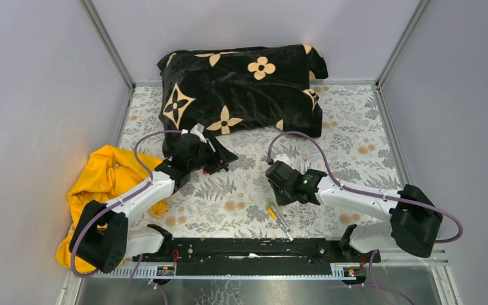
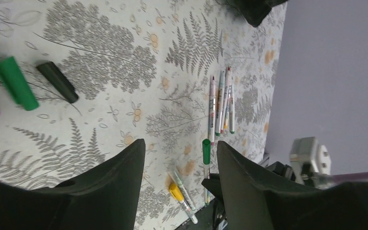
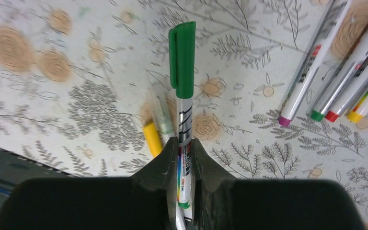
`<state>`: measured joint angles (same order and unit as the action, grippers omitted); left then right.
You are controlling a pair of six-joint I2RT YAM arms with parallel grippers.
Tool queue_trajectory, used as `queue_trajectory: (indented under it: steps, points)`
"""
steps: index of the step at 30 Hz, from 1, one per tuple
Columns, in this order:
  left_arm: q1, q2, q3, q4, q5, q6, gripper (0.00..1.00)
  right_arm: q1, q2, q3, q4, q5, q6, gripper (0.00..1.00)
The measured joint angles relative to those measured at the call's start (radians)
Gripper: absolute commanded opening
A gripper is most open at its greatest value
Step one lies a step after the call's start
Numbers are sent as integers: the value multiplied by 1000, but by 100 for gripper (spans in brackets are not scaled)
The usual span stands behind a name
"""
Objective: Open the pen caps
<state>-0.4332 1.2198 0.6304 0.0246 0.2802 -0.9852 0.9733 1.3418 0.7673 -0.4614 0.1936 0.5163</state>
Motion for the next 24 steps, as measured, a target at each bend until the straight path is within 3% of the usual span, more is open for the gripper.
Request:
queue_trajectory:
  steps: [13,24]
  points:
    - [-136,105,-11,174,65,-82,64,0,3,147,-3,-22,-31,3]
    - [-192,172,-3,215,58,-109,64,1,81,245,4,-57,-47,3]
